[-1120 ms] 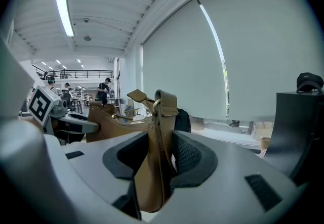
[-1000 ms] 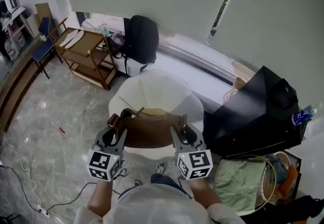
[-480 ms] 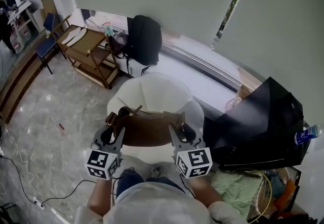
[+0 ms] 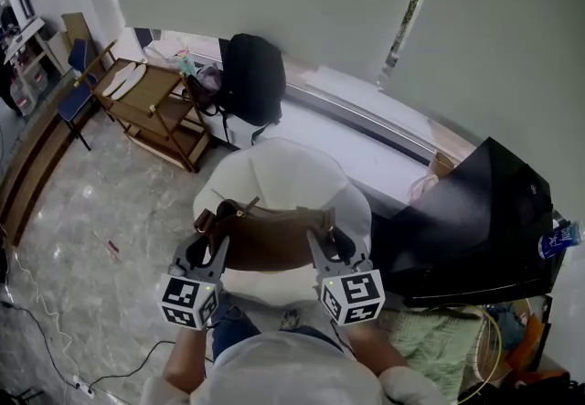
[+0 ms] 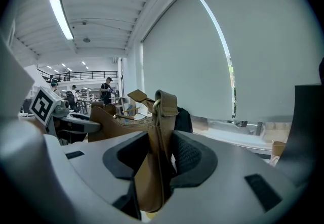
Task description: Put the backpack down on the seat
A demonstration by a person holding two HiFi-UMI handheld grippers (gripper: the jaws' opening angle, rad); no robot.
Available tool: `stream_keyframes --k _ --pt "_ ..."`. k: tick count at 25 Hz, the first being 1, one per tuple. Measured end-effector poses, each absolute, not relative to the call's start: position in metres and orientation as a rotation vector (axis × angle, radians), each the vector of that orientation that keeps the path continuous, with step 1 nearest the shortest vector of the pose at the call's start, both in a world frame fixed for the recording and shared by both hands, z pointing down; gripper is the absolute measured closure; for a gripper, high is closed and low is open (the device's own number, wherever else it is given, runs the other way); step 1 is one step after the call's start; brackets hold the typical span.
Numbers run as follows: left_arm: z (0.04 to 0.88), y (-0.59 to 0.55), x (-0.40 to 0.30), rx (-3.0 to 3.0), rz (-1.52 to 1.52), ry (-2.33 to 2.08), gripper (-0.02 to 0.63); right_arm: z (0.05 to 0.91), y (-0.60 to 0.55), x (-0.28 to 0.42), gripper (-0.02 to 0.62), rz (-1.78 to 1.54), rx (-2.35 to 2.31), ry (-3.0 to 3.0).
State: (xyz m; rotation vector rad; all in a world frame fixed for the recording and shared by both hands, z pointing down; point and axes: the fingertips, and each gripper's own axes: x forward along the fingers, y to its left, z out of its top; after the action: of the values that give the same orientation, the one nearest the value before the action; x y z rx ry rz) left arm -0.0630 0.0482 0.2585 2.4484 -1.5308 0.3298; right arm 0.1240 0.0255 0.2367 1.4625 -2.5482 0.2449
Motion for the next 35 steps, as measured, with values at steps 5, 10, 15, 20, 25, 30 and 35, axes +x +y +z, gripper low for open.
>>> stream_keyframes --k 5,10,15,20,25,30,35 --pt "0.259 0.023 -0.078 2.497 0.359 -1.463 0.492 0.240 0.012 0.110 0.430 0.270 1.545 -2.508" --pt "0.259 0.001 -0.096 2.532 0.375 -1.419 0.491 0.242 -0.003 0.093 0.430 0.285 1.602 -2.489" --pt "0.261 -0.018 -0.116 2.545 0.380 -1.398 0.491 0.244 -0.020 0.073 0.430 0.288 1.626 -2.478" --pt "0.271 -0.036 -0.124 2.545 0.386 -1.378 0.491 0.254 -0.035 0.065 0.430 0.310 1.641 -2.459" --pt "0.284 -0.050 -0.127 2.542 0.401 -1.356 0.492 0.268 -0.047 0.062 0.430 0.339 1.657 -2.434" --pt "0.301 -0.064 -0.132 2.534 0.405 -1.337 0.492 0.282 -0.059 0.057 0.430 0.347 1.666 -2.409" --pt "0.321 -0.077 -0.132 2.517 0.407 -1.300 0.491 0.301 -0.070 0.056 0.430 0.362 1.677 -2.381"
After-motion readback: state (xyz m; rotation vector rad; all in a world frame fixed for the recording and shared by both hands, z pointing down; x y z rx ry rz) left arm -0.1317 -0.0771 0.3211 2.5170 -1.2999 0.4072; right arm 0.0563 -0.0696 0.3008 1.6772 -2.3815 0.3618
